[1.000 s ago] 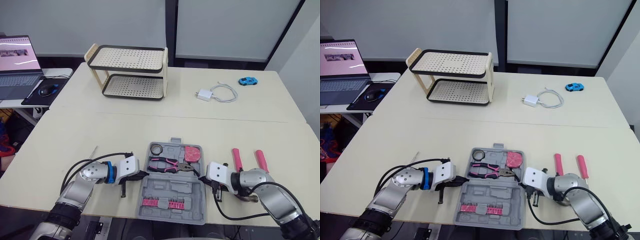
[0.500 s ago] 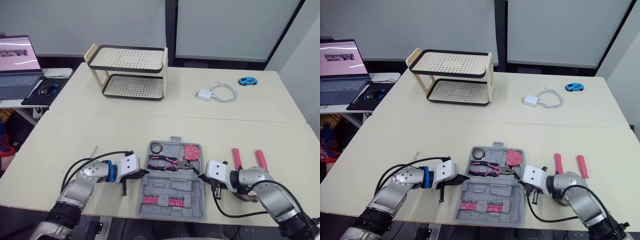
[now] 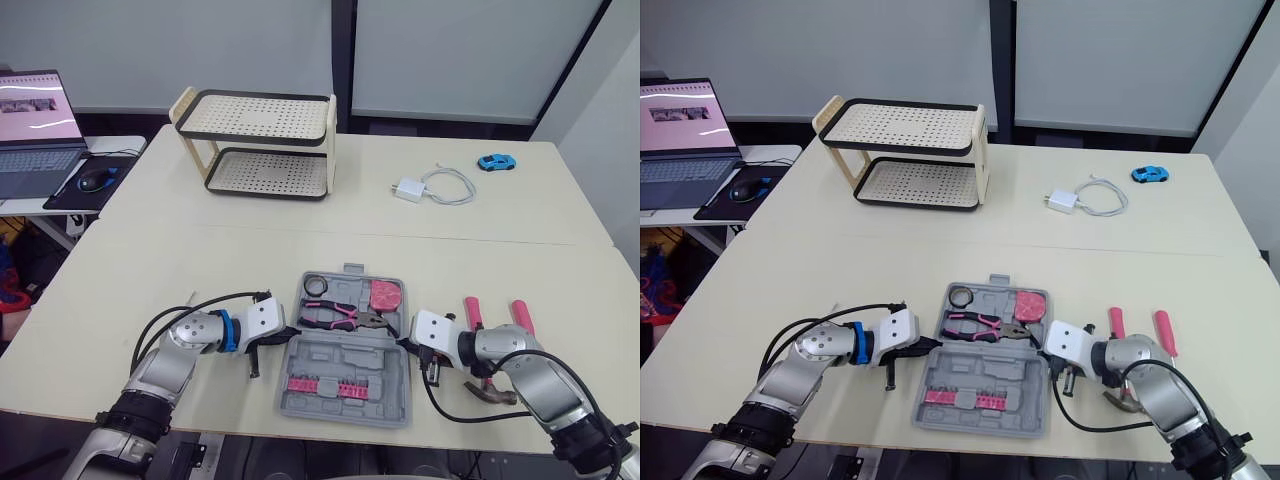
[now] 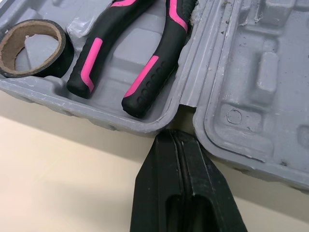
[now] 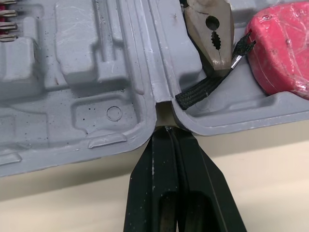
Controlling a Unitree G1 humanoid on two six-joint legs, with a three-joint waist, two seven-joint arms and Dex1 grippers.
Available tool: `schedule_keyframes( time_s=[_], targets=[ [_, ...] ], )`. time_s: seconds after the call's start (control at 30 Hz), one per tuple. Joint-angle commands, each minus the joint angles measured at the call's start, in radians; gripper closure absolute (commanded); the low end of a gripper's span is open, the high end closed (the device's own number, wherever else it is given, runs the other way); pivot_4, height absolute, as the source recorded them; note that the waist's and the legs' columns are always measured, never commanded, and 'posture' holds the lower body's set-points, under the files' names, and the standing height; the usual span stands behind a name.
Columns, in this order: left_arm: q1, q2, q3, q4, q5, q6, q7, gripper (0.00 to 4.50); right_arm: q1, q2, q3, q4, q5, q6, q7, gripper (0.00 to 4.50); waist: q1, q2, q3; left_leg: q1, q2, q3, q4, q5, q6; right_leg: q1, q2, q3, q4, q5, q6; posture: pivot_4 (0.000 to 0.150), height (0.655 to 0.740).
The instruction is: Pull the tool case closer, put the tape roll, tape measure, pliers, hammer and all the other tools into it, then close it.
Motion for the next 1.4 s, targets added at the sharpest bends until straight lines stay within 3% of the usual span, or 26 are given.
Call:
schedule_keyframes(
  time_s=[0.03,0.43,1.4],
  targets=[
    [-0.023,-0.047,-0.049,0.001,0.009,-0.027,0.006,4.5,-0.029,0.027,0.014,-0.022,0.009,-0.008,-0.005,4.45,0.0,0.0,0.0,0.0,0.0,0.0,0.0,0.0,0.0,0.0,0.0,0.0,0.0,0.0,0.0,0.15,0.735],
    [-0.062,-0.087,-0.057,0.083,0.039,-0.07,0.012,4.5,-0.053,0.026,0.008,-0.001,0.005,0.002,-0.018,4.45,0.002,0.0,0.0,0.0,-0.001,0.0,0.0,0.0,0.0,0.0,0.0,0.0,0.0,0.0,0.0,0.15,0.735],
    [-0.005,-0.068,-0.07,0.05,0.027,-0.059,-0.027,4.5,-0.055,0.014,0.014,0.002,0.003,0.009,-0.013,4.45,0.001,0.0,0.0,0.0,-0.001,0.0,0.0,0.0,0.0,0.0,0.0,0.0,0.0,0.0,0.0,0.15,0.735]
  ],
)
